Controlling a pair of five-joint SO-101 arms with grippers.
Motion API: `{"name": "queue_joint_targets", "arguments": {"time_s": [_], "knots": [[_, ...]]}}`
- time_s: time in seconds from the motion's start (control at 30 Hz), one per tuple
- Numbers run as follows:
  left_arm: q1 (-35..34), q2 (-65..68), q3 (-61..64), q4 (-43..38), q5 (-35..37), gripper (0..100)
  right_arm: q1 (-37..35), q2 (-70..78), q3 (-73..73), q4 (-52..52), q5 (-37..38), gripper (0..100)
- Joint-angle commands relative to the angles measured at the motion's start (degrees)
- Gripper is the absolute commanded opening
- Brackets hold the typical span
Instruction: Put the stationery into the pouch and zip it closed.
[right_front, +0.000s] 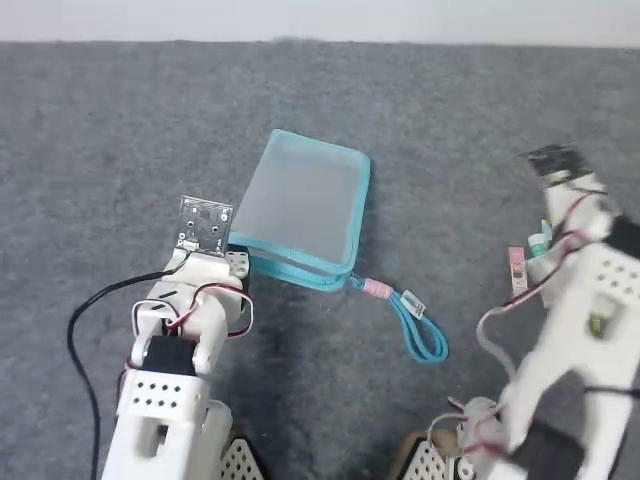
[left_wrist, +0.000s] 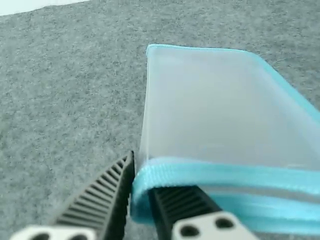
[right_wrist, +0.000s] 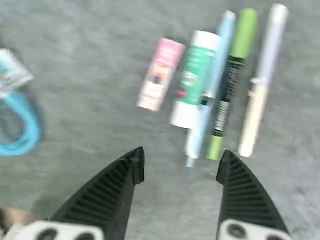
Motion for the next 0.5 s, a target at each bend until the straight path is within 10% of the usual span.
{"name": "queue_joint_targets", "arguments": {"time_s": [0.0, 0.47], "knots": [[-0.4, 0.3, -1.1, -0.1, -0.1, 1, 6.7, 12.5, -10.5, -3.0, 5.3, 21.9], [-0.4, 0.1, -0.1, -0.3, -0.2, 1, 15.9, 46.9, -36.8, -3.8, 17.1, 18.0]]}}
